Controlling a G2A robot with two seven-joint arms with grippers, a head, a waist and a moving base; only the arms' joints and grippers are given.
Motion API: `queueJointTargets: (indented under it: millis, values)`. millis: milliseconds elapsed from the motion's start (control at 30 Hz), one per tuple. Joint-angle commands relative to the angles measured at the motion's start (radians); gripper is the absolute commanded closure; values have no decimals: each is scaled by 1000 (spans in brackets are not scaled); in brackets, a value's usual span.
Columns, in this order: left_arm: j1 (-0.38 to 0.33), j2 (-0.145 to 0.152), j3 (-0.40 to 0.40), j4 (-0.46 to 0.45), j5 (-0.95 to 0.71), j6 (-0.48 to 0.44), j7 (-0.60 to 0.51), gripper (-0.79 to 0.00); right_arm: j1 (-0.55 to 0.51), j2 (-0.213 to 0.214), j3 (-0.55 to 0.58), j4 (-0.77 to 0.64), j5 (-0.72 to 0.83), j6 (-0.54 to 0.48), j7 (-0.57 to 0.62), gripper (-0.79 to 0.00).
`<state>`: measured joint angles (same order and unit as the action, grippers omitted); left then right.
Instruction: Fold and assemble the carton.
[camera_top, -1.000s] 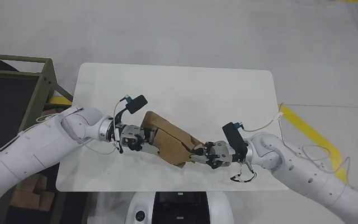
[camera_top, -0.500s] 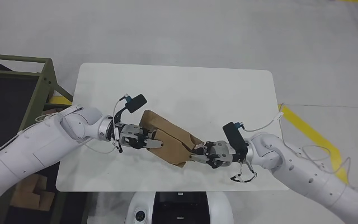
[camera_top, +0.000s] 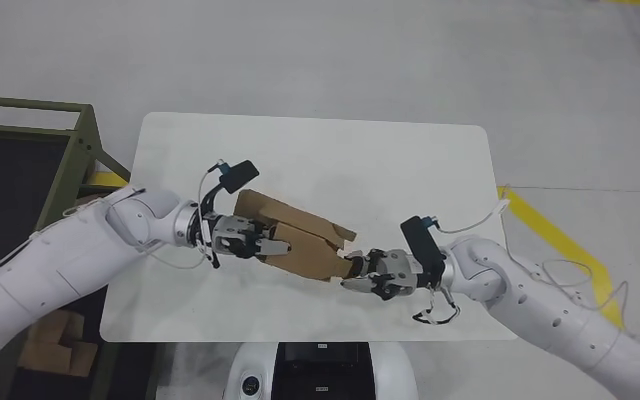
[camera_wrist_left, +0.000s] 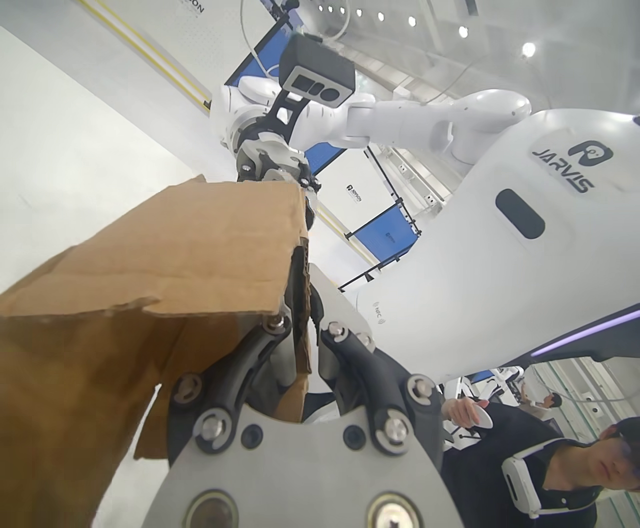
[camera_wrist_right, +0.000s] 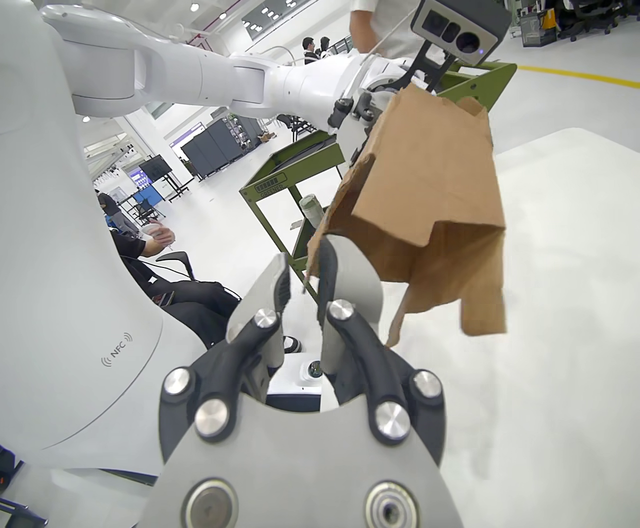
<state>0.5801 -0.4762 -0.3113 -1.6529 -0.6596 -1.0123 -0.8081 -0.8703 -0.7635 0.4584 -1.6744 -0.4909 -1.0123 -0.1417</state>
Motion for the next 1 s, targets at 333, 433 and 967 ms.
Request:
queueJointTargets:
  millis: [333, 433, 967]
  values:
    - [92, -28, -136, 44, -96, 0, 0, 0, -58, 14, 75, 3, -77, 0, -120, -785]
    - [125, -37, -183, 55, -114, 0, 0, 0, -84, 20, 106, 10, -108, 0, -143, -785]
    - [237, -73, -317, 81, -174, 0, 0, 0, -178, 30, 199, -33, -188, 103, -148, -785]
